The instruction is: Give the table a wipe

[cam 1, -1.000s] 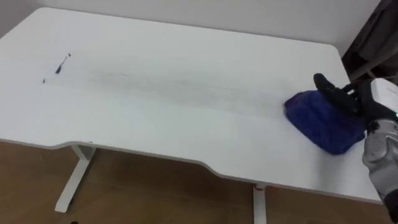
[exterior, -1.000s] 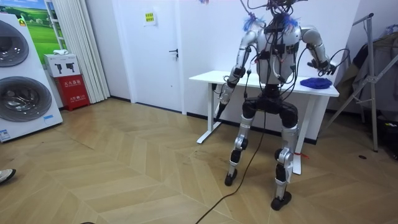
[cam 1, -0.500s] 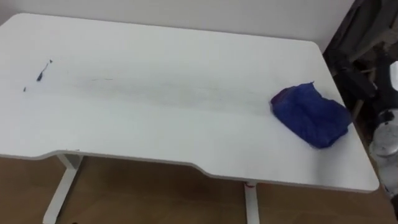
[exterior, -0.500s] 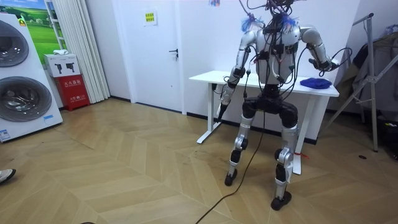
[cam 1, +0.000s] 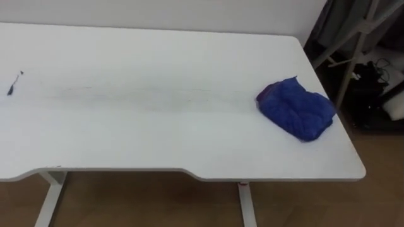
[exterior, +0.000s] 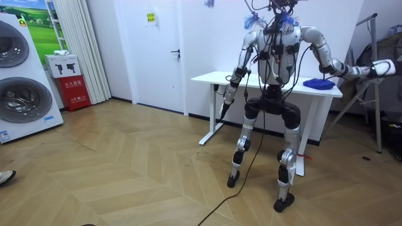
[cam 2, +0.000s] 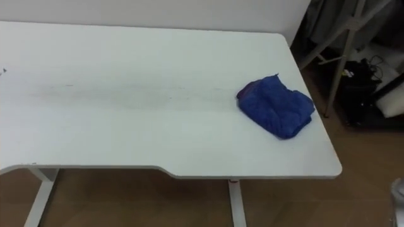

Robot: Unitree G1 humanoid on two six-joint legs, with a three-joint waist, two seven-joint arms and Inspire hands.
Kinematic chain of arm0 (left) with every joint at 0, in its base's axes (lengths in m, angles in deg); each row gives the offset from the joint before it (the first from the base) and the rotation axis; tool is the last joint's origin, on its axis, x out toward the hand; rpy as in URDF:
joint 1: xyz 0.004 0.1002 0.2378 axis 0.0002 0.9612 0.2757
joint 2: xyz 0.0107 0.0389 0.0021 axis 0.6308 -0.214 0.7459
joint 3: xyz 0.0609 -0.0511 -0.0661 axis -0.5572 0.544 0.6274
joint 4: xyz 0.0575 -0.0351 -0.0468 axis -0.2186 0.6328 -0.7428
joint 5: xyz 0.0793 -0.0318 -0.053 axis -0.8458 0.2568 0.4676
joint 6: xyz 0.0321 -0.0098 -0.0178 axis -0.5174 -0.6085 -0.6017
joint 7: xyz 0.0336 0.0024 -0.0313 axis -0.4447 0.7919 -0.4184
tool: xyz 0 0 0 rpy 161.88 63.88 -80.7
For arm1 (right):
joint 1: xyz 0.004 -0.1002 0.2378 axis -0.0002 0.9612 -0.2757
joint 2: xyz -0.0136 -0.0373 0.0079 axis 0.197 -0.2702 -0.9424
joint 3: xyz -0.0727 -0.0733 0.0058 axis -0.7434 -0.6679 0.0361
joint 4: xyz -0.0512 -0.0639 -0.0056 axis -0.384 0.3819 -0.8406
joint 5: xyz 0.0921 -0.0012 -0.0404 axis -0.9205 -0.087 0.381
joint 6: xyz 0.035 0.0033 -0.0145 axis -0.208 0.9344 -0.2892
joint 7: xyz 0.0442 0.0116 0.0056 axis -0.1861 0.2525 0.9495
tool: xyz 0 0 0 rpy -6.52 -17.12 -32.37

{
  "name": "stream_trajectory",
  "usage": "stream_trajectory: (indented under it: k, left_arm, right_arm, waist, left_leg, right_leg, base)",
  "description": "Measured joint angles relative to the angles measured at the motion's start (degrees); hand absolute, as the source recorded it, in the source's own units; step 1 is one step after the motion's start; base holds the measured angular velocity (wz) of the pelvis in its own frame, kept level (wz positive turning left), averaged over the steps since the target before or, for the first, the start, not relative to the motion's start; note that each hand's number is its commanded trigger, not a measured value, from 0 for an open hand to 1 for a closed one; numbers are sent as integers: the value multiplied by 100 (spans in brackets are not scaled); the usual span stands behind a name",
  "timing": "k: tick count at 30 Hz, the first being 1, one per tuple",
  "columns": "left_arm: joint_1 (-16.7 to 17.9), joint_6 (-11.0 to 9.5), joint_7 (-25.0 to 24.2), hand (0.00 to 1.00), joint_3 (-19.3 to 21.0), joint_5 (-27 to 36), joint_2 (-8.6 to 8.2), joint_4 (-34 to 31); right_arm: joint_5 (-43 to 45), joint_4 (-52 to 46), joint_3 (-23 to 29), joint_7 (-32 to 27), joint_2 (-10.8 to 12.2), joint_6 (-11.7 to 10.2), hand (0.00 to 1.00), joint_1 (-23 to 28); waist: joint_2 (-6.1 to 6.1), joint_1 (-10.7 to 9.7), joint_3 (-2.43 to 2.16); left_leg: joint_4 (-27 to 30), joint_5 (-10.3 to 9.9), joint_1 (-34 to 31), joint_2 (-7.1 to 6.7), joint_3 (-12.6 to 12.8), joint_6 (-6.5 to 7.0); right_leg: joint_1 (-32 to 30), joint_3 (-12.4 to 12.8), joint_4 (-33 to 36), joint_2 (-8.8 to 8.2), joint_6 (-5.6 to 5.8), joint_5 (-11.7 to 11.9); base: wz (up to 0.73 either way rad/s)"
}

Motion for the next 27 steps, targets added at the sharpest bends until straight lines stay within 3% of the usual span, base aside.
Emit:
stream_trajectory:
  k: [4, 8, 11, 14, 16, 19, 24, 27]
  left_arm:
    - [40, -12, -3, 0, 123, -28, -14, -8]
    - [81, -9, -9, 0, 183, 3, -23, 3]
    - [73, -2, 4, 0, 193, -28, -26, 5]
    - [63, -10, 27, 0, 190, -54, -138, 2]
    - [-10, -11, 92, 0, 168, -172, -228, 145]
    - [-61, -14, 214, 0, -36, -240, -270, 361]
    - [-304, -22, 505, 0, -421, -268, -402, 671]
    - [-371, -26, 639, 0, -515, -425, -515, 671]
  right_arm:
    - [-589, 621, 143, -57, 151, -8, 0, 553]
    - [-1244, 1320, 252, -54, 332, 5, 0, 871]
    - [-1671, 1956, 321, 33, 536, 8, 0, 965]
    - [-1732, 2411, 248, 390, 905, 11, 0, 1204]
    - [-1690, 2701, -131, 667, 1215, 50, 0, 1385]
    - [-1460, 2791, -899, 1011, 1490, 129, 0, 1520]
    - [-1114, 2858, -1800, 1355, 1831, 143, 0, 1385]
    - [-761, 2759, -2304, 1654, 1943, 138, 0, 1337]
  waist:
    - [64, -84, -8]
    - [49, -184, -10]
    - [0, -218, -17]
    - [-2, -197, -29]
    - [-17, -156, -36]
    - [125, -72, -21]
    - [318, 20, -9]
    - [350, 102, -9]
  left_leg:
    - [-36, -9, 38, 2, 75, 10]
    - [-83, -13, 35, 1, 125, 13]
    - [-104, -16, 41, -2, 136, 17]
    - [-104, -17, 42, -1, 149, 16]
    - [-106, -20, 48, 2, 208, 13]
    - [-98, -63, 132, 11, 267, 14]
    - [-73, -102, 139, 11, 244, 20]
    - [-66, -97, 111, 11, 229, 28]
  right_leg:
    - [6, 49, -5, 0, 2, 0]
    - [-16, 83, -63, 0, 14, 6]
    - [-7, 100, -99, 11, 24, 12]
    - [1, 99, -102, 11, 24, 12]
    - [7, 110, -105, 11, 24, 12]
    - [47, 183, -97, 22, 28, 23]
    - [104, 182, -198, 41, 36, 109]
    - [83, 179, -196, 41, 36, 109]
  base:
    - [-6]
    - [-5]
    - [-2]
    - [0]
    - [-5]
    - [-11]
    - [-2]
    - [0]
